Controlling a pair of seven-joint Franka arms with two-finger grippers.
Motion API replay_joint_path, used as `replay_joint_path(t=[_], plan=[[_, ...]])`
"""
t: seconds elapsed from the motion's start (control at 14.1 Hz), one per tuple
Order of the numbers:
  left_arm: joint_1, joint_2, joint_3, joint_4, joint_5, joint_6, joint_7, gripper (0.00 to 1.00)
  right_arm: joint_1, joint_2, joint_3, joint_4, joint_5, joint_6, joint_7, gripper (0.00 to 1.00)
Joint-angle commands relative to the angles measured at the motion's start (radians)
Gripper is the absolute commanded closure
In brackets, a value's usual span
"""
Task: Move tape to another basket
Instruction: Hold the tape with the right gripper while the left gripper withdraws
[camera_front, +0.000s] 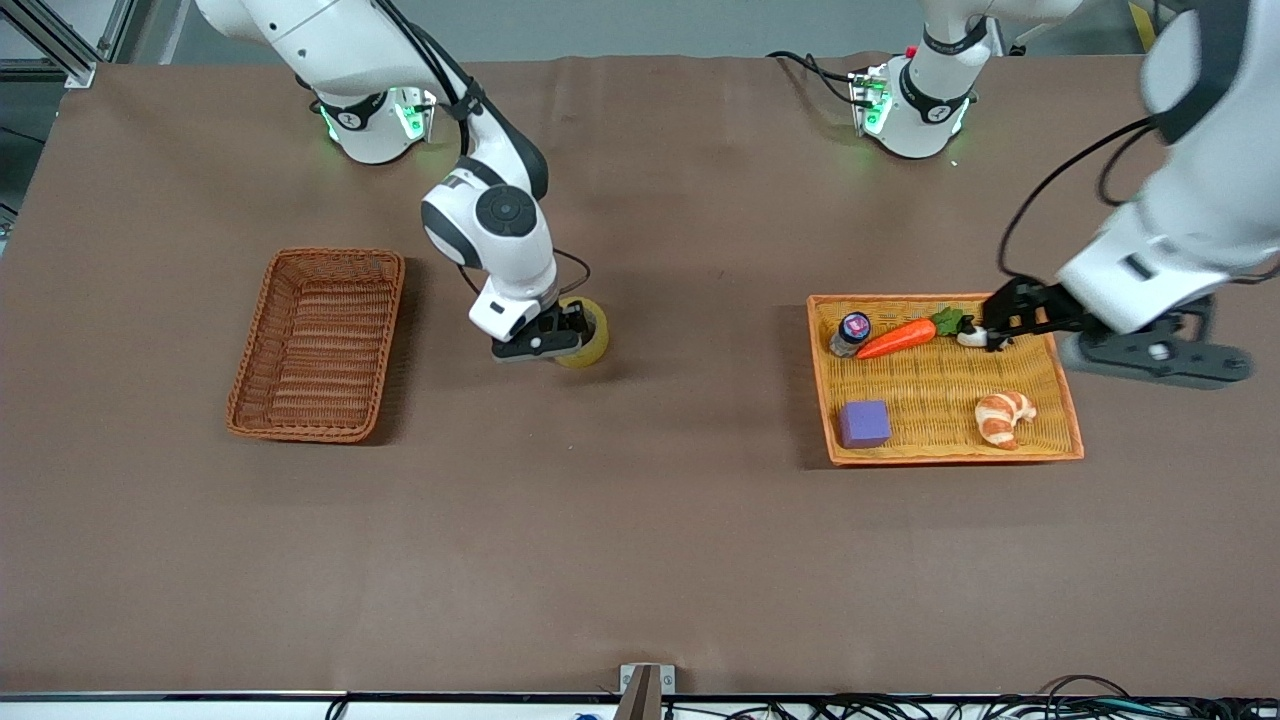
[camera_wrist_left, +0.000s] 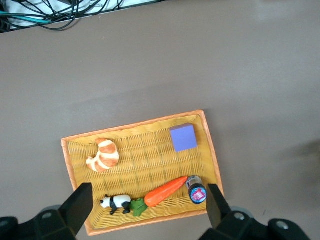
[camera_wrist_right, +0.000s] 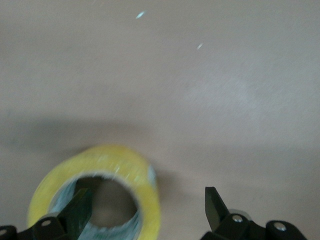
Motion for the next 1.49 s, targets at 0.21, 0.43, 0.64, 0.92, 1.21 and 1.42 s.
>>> replay_joint_path(t=[0.21,0.43,0.64,0.92,1.21,1.42], plan=[[0.098,-0.166,-0.009,-0.234,-0.047,0.136,0.110,0.00,0.016,-0.030,0.023,-0.060,-0.040,0.018,0.042,0.00],[0.115,-0.222,-0.021,-0.322,-0.041,0.192,0.096,0.00,0.009,0.016,0.023,-0.062,-0.078,0.065,0.044,0.00],[0.167,-0.216,-0.072,-0.328,-0.033,0.181,-0.026,0.00,0.016,0.047,0.023,-0.060,-0.099,0.073,0.050,0.00],[0.172,-0.222,-0.106,-0.327,0.024,0.175,-0.077,0.00,0.016,0.080,0.021,-0.050,-0.138,0.075,0.050,0.34],[0.198,-0.219,-0.124,-0.316,0.025,0.163,-0.079,0.00,0.007,0.081,0.023,-0.040,-0.135,0.043,0.088,1.00],[0.198,-0.222,-0.124,-0.310,0.068,0.125,-0.070,0.00,0.003,0.081,0.023,-0.039,-0.136,0.041,0.099,1.00]])
